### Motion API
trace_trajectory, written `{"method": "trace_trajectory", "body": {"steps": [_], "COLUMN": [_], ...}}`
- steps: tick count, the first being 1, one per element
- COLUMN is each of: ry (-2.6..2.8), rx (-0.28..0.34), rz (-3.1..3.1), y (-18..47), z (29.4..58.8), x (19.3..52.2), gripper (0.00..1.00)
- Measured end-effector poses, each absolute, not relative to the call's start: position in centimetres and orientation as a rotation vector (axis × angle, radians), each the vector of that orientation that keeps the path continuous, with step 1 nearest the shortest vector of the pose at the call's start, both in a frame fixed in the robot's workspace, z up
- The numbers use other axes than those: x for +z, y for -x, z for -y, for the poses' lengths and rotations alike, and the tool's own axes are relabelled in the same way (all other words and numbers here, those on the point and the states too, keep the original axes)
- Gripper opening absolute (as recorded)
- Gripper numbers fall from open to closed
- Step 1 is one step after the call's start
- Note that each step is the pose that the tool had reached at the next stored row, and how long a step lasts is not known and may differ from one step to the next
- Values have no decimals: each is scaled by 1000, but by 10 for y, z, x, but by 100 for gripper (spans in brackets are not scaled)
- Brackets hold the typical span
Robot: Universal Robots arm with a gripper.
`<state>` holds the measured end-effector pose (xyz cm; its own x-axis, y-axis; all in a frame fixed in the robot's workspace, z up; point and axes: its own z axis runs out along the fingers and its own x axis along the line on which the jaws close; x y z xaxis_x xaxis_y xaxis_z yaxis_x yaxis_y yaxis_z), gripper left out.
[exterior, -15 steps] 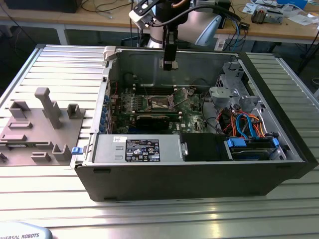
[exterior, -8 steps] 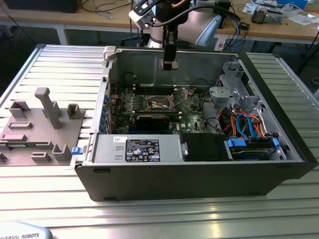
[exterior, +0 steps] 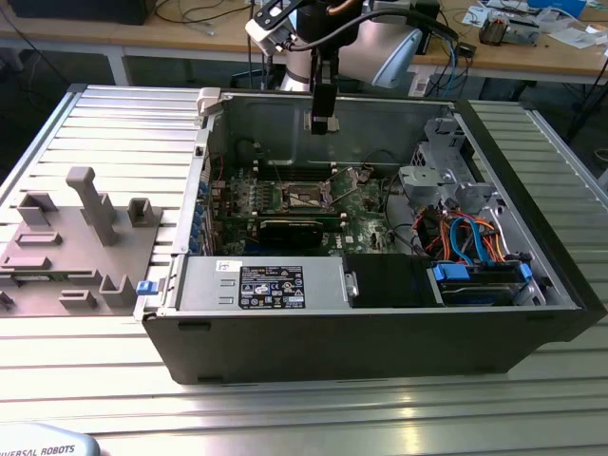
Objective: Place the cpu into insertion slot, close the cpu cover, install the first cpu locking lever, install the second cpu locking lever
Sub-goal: 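Place the cpu into insertion slot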
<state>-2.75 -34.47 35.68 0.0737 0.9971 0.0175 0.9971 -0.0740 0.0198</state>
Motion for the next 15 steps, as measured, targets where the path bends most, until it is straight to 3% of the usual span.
{"method": "trace_trajectory", "body": {"steps": [15], "ry": [-2311], "rx": [41], "rz": [-2124], "y": [27], "z": [345], "x": [357], "gripper": [54]}}
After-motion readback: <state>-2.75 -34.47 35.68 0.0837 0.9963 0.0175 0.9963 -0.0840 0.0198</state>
